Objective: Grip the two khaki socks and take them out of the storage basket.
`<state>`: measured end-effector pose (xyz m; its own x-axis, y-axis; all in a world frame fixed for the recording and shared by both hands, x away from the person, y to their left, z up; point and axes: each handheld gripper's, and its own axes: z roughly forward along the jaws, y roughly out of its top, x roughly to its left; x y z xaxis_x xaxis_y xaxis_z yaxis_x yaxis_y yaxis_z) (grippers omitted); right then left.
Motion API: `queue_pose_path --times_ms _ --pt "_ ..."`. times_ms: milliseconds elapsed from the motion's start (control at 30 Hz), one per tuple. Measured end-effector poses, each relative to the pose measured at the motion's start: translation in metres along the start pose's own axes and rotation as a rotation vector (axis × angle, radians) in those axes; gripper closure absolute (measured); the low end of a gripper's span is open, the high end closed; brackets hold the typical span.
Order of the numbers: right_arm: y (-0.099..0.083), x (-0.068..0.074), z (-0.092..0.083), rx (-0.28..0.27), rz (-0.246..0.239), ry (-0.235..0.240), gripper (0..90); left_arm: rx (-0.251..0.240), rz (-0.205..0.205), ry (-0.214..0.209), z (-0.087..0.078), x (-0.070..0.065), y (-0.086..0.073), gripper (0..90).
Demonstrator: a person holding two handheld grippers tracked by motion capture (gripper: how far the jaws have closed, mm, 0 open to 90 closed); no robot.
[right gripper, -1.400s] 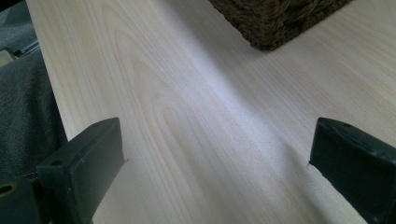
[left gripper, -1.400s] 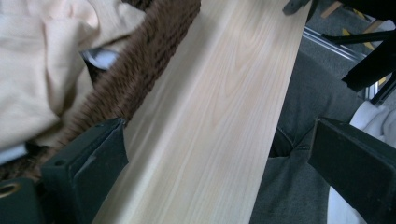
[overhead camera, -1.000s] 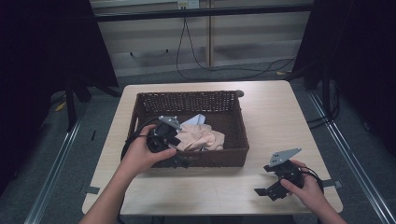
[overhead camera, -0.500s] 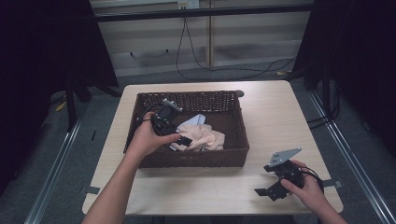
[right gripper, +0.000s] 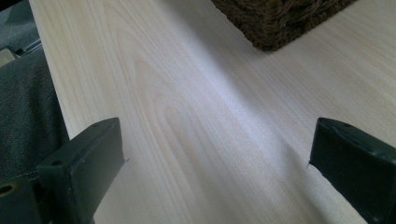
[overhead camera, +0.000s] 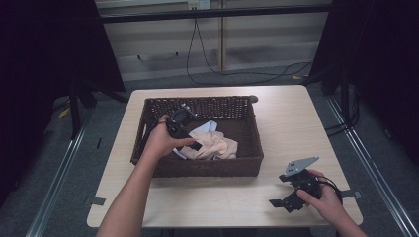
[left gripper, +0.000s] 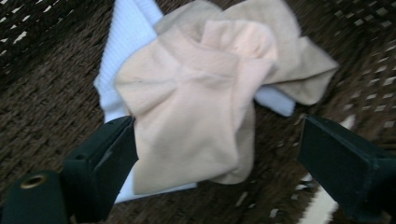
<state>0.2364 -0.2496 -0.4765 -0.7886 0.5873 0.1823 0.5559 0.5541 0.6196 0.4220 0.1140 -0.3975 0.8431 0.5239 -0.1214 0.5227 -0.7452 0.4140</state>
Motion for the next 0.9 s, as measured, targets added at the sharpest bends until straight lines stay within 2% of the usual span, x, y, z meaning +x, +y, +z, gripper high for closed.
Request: queue_pose_path --times_ms 133,200,267,300,333,367,433,500,533,667,767,833,867,900 --pt "0.0 0.0 0.0 0.0 -0.001 0.001 2.2 0.018 0.012 0.001 0.011 0.004 0.002 16.3" --pt "0.0 0.0 0.0 0.001 0.0 0.0 2.2 0.047 0.034 0.007 0.017 0.007 0.002 17.6" --pt "0.0 0.0 0.0 0.003 0.001 0.003 2.2 0.062 0.04 0.01 0.023 0.009 0.002 18.0" --pt "0.0 0.0 0.0 0.002 0.0 0.003 2.2 0.055 0.033 0.009 0.026 0.009 0.002 18.7" --pt "0.0 0.0 0.0 0.002 0.0 0.003 2.2 0.074 0.045 0.005 0.028 0.011 0.003 20.1" --pt "0.0 0.0 0.0 0.002 -0.001 0.003 2.2 0.064 0.034 0.006 0.031 0.011 0.002 22.3" --pt "0.0 0.0 0.0 0.002 -0.001 0.004 2.2 0.088 0.032 0.003 0.034 0.014 0.002 24.4" --pt "0.0 0.0 0.0 0.003 0.0 0.004 2.2 0.079 0.019 -0.003 0.038 0.017 0.0 26.7" --pt "0.0 0.0 0.0 0.002 -0.001 0.004 2.2 0.091 0.019 -0.012 0.039 0.019 0.0 28.8" --pt "0.0 0.0 0.0 0.003 -0.001 0.008 2.2 0.061 0.011 -0.023 0.041 0.021 -0.004 34.0" --pt "0.0 0.0 0.0 0.003 0.0 0.007 2.2 0.083 0.004 -0.041 0.043 0.023 -0.007 38.9" --pt "0.0 0.001 0.0 0.005 0.003 0.008 2.2 0.109 -0.009 -0.03 0.045 0.025 -0.009 40.4" --pt "0.0 0.001 0.0 0.004 0.003 0.009 2.2 0.118 -0.015 -0.049 0.045 0.026 -0.01 48.2" --pt "0.0 0.001 0.0 0.002 0.001 0.008 2.2 0.119 -0.024 -0.044 0.046 0.026 -0.011 52.0"
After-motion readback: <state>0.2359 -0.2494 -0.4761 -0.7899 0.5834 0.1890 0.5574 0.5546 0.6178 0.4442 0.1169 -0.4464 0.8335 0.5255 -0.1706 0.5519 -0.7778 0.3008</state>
